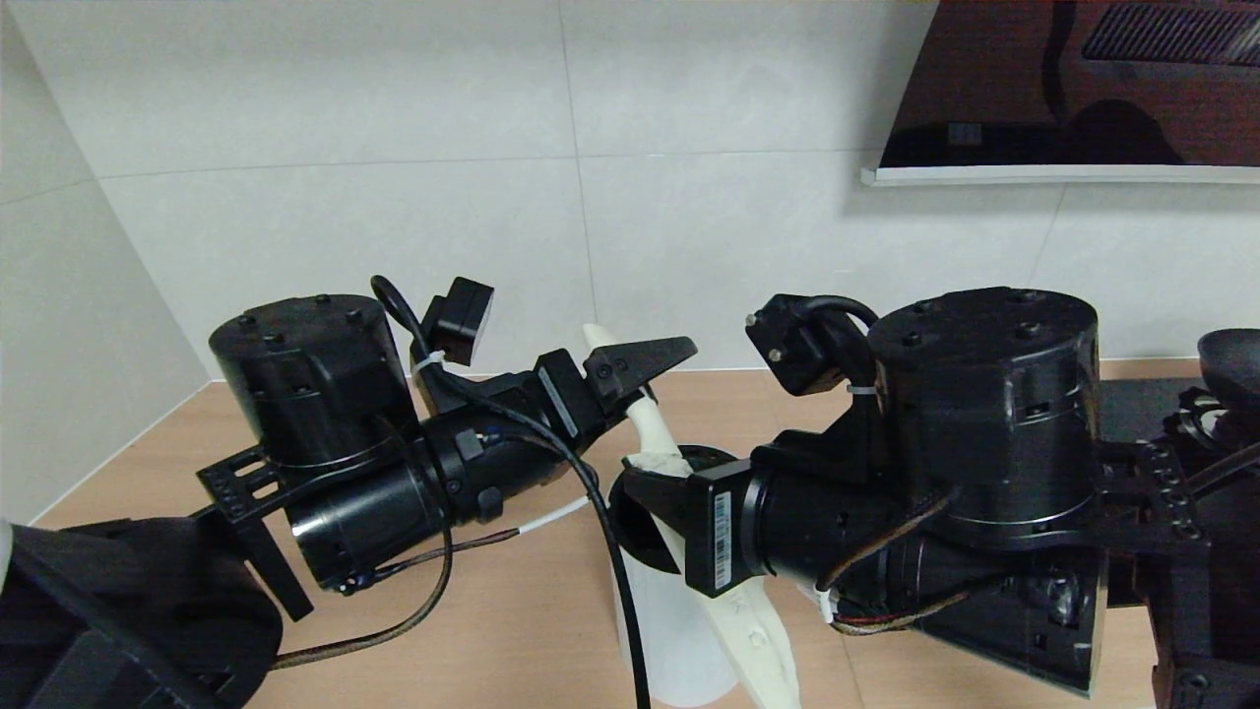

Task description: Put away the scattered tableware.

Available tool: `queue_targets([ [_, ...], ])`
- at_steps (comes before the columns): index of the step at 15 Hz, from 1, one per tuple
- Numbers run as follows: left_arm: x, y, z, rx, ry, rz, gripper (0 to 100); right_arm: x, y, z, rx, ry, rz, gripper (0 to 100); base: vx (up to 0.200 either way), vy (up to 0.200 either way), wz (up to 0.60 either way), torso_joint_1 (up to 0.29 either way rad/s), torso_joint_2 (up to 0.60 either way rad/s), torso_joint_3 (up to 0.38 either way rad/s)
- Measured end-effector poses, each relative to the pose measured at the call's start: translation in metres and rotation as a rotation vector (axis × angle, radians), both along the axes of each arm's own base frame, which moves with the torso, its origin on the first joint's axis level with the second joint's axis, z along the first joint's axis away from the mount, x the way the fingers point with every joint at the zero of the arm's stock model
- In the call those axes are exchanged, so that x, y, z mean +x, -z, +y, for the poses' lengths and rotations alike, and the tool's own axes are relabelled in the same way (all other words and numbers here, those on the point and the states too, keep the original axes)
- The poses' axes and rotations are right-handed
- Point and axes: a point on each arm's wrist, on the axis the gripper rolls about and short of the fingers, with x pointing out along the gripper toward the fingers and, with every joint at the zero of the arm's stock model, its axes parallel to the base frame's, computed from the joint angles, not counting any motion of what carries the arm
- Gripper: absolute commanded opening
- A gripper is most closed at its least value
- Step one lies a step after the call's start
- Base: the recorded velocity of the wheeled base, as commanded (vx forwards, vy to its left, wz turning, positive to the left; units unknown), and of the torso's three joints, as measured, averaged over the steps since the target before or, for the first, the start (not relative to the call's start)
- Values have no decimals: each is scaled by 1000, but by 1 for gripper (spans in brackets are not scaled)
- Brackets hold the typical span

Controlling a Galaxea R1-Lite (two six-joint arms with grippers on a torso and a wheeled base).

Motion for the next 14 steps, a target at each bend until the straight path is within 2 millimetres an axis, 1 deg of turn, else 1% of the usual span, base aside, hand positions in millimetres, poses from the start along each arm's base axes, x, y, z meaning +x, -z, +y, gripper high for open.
queue_targets([
  [1, 0, 1, 0, 2, 0, 1, 0, 0, 0, 0, -1, -1, 1, 0, 0, 0, 0, 0, 0, 0],
  [14, 1, 1, 0, 2, 0, 2, 0, 0, 2, 1, -4, 1, 4, 0, 0, 0, 0, 0, 0, 0],
])
